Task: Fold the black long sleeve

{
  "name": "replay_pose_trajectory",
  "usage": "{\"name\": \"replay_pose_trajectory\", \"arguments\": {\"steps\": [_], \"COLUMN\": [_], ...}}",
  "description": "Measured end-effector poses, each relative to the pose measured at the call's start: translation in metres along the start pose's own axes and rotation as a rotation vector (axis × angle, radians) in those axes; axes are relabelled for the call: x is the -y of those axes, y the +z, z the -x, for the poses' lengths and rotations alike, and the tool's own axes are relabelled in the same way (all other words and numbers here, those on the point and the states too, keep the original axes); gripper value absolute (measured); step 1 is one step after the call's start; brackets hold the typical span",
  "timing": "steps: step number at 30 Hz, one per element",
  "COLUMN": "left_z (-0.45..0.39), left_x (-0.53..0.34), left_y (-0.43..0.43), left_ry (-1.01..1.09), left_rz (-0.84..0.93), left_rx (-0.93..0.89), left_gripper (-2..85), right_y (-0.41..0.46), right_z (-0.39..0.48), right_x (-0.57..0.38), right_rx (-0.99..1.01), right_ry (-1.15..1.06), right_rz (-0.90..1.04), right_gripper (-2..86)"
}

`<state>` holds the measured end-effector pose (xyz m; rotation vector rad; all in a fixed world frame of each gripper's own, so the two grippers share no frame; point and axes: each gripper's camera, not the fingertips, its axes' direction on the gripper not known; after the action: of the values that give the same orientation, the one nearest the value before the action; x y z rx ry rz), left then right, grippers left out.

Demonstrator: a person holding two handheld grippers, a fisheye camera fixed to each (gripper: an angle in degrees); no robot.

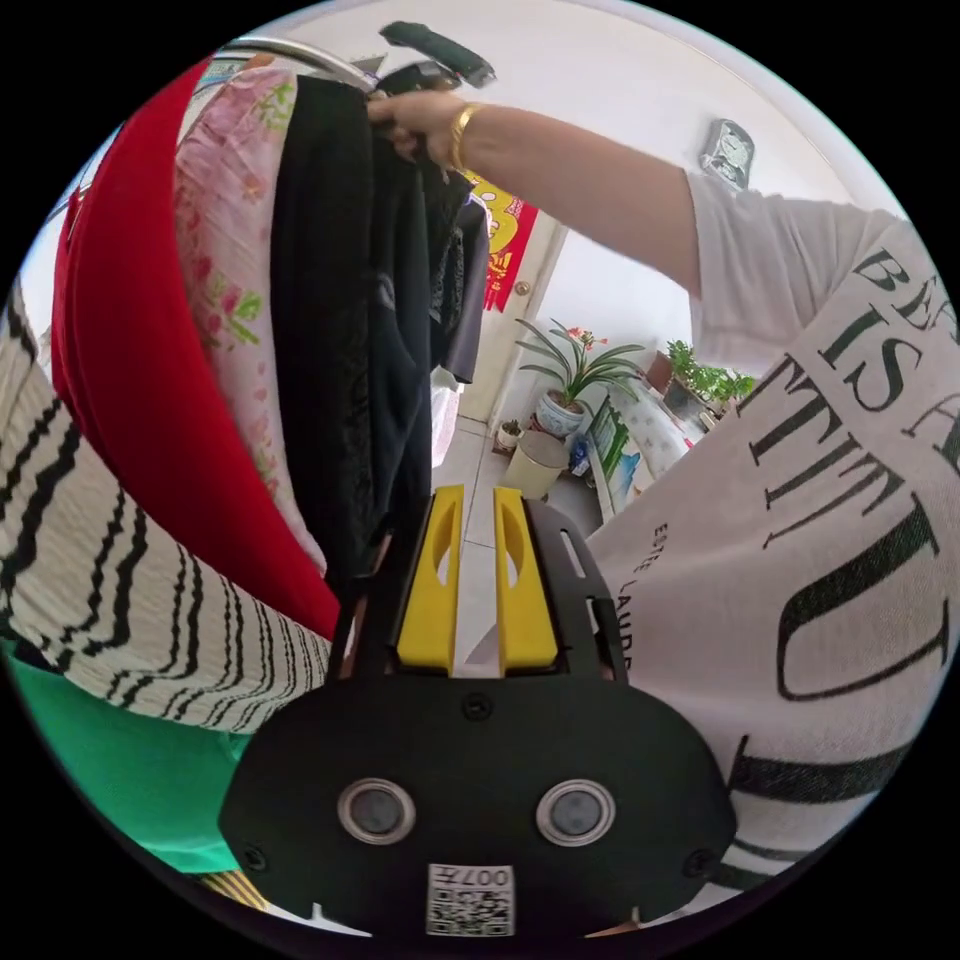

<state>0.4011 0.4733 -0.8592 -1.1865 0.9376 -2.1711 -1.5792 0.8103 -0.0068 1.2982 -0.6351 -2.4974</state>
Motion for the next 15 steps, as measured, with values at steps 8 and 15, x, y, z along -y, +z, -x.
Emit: {"name": "replay_pose_trajectory", "arguments": {"steps": [8,15], "left_z": [-0.013,-0.048], "left_x": [0.046,0.137], "left_y": [0.001,0.034], "left_ry": [0.12,0.309], "left_rz": [-0.023,-0.069], "left_rx": [0.113,-0.037], "left_gripper": [8.8,11.4], "right_y": [-0.093,-0.273], "right_z": [-0.039,-0.048], "right_x": [-0.179,-0.27], "right_rx": [0.078,-0.176], "right_ry": [0.297,0.445], "right_rz": [-0.027,0.052], "right_gripper": [2.2,2.2]}}
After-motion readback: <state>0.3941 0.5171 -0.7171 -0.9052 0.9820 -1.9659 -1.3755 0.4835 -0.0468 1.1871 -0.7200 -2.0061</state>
